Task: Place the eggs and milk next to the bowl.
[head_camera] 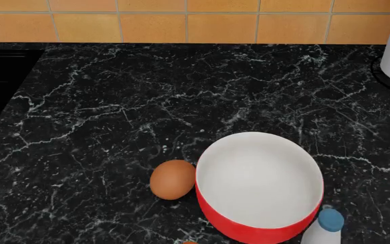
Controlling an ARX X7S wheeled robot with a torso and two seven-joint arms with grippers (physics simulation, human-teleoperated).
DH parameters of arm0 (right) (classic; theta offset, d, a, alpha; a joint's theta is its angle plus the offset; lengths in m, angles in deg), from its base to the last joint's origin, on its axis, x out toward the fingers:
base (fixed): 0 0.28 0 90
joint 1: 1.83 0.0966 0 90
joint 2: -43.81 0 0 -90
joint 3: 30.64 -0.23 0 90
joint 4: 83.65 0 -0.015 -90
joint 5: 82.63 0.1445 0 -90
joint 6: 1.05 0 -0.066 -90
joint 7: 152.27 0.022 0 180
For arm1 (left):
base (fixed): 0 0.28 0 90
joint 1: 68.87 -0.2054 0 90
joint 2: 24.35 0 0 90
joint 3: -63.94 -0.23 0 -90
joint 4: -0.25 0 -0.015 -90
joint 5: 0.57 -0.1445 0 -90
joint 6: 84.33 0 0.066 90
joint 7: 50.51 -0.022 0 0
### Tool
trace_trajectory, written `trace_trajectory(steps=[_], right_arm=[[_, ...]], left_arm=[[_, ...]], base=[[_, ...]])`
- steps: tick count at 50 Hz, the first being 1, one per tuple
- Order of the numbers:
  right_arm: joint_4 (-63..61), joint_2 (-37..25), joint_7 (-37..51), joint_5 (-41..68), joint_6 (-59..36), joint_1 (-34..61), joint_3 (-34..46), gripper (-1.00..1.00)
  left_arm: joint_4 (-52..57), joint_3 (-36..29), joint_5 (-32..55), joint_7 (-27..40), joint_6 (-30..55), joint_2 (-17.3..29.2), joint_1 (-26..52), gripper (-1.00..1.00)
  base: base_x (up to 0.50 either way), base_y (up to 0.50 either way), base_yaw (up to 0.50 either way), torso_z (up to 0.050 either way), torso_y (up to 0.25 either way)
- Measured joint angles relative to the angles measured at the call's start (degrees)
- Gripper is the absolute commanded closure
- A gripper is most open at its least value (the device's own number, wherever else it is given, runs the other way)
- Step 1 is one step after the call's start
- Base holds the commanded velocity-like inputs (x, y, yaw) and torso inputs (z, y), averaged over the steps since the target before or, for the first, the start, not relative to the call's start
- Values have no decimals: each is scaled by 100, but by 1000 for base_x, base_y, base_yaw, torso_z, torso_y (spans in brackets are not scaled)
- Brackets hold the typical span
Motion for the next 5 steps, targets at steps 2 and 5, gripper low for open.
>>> trace_trajectory(steps=[2,5], right_arm=[[8,14,13,105,-51,-96,-231,-100],[16,59,-12,239,-139,-229,-591,-100]], left_arm=[[73,210,73,34,-5,50,-149,-100],[182,580,175,71,-13,100,-413,-100]], base=[[0,0,0,0,0],[0,0,0,0,0]])
